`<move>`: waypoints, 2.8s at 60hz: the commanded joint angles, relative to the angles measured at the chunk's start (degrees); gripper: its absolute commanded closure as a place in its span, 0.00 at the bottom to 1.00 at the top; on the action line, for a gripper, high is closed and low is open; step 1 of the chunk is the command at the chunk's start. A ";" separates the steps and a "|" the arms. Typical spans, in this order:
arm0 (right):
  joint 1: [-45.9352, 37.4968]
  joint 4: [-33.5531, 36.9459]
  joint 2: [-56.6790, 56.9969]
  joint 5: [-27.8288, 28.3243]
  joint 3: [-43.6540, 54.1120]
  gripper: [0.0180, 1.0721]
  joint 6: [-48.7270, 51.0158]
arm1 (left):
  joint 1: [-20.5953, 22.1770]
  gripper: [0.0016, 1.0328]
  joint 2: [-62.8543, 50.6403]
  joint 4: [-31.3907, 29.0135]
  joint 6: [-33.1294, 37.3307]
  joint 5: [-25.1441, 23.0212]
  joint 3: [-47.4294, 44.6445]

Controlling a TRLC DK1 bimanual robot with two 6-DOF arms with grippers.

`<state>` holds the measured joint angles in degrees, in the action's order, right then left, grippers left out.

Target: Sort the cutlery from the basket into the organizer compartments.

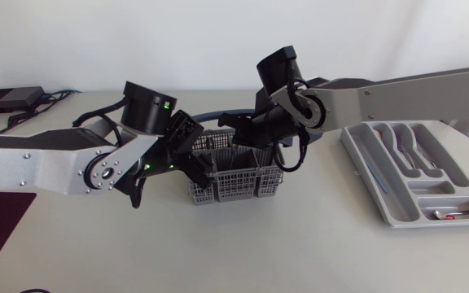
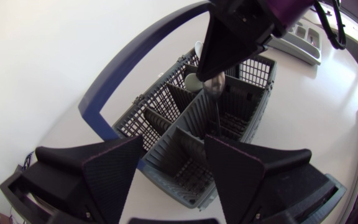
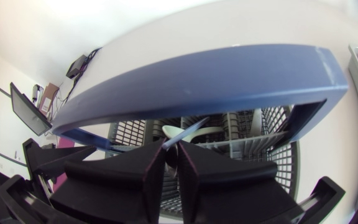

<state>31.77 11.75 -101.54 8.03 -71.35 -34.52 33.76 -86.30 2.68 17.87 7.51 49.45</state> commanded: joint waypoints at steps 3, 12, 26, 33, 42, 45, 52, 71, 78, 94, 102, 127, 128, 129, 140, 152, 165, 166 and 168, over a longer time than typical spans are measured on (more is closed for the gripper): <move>-0.66 3.19 0.20 0.67 2.53 0.88 0.51 | 0.08 0.34 -0.97 0.57 0.68 -0.48 -1.29; -2.59 5.74 0.55 4.36 2.62 0.88 1.65 | 0.17 0.34 -0.36 0.31 0.68 -0.48 -1.73; -2.15 10.14 0.73 6.21 2.45 0.88 5.34 | 0.08 0.34 0.96 -0.30 0.68 -0.39 -2.08; -1.18 12.95 1.25 6.65 2.89 0.88 7.89 | -0.01 0.34 1.40 -0.66 0.76 -0.39 -2.17; -1.36 14.62 2.13 7.00 3.41 0.89 9.56 | 0.61 0.34 1.49 -0.83 0.68 -0.39 -1.73; -1.36 15.85 2.75 7.61 3.41 0.90 10.00 | 0.96 0.34 1.49 -1.27 0.68 -0.30 -1.46; -1.53 17.61 4.33 9.28 3.76 0.91 10.88 | 0.96 0.34 1.58 -1.62 0.59 -0.21 -1.46; -3.38 21.91 8.11 14.73 2.97 0.92 13.25 | 1.75 0.34 1.58 -2.41 0.59 0.14 -1.20; -4.17 25.43 8.90 17.72 1.13 0.92 14.04 | 1.93 0.34 1.49 -2.77 0.59 0.14 -0.76; -7.77 32.46 10.39 24.84 -3.62 0.93 15.01 | 2.89 0.34 1.14 -2.85 0.59 0.58 -0.67; -8.48 35.54 11.36 28.27 -5.38 0.93 15.36 | 3.07 0.34 1.14 -2.85 0.59 0.67 -0.67; -13.66 46.00 18.39 34.51 -6.69 0.93 18.00 | 3.68 0.34 1.49 -3.20 0.59 1.02 -0.50; -13.84 46.35 18.92 34.59 -6.52 0.93 18.09 | 3.77 0.34 1.49 -3.20 0.59 1.02 -0.50; -13.93 46.70 19.36 34.59 -6.34 0.93 18.09 | 3.77 0.34 1.49 -3.29 0.59 1.02 -0.41; -16.48 53.47 22.87 35.12 -5.29 0.93 20.99 | 3.86 0.34 2.10 -3.91 0.59 1.11 -0.14; -22.19 60.06 25.07 33.89 -3.27 0.94 25.91 | 4.12 0.34 2.81 -4.70 0.59 1.46 -0.06; -29.40 61.90 26.74 21.24 0.25 0.94 26.52 | 4.74 0.34 3.16 -5.31 0.50 1.72 0.21; -30.10 61.73 26.74 20.44 0.51 0.94 26.52 | 4.83 0.34 3.16 -5.31 0.50 1.72 0.21; -31.51 61.55 26.65 19.30 0.95 0.94 26.61 | 5.00 0.34 3.16 -5.31 0.50 1.81 0.21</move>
<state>3.07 72.62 -75.40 29.82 -72.73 -8.93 38.11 -84.03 -2.33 17.87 9.06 48.69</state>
